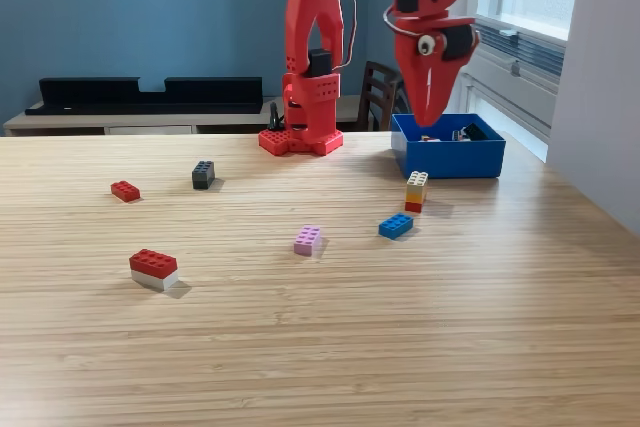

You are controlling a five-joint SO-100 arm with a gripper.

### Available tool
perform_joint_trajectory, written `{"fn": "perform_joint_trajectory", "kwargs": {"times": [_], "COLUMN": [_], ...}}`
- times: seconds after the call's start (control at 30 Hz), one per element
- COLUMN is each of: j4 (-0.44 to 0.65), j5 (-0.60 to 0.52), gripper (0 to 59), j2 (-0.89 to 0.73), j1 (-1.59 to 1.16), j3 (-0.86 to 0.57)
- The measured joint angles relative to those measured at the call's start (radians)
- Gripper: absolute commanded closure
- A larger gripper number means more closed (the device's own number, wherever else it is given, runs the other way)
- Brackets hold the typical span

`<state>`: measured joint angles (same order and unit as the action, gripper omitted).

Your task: Grasp a lego block and put it in the bin.

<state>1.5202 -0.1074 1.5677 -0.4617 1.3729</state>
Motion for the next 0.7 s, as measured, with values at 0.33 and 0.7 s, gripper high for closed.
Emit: {"fn": "perform_joint_trajectory", "kwargs": {"times": [0.33, 0.7], "j4": [0.000, 0.000], "j5": [0.092, 0.101], "gripper": [58.6, 58.6], "j2": [0.000, 0.000], "j1": [0.399, 0.479], "j3": [-0.031, -0.031]}}
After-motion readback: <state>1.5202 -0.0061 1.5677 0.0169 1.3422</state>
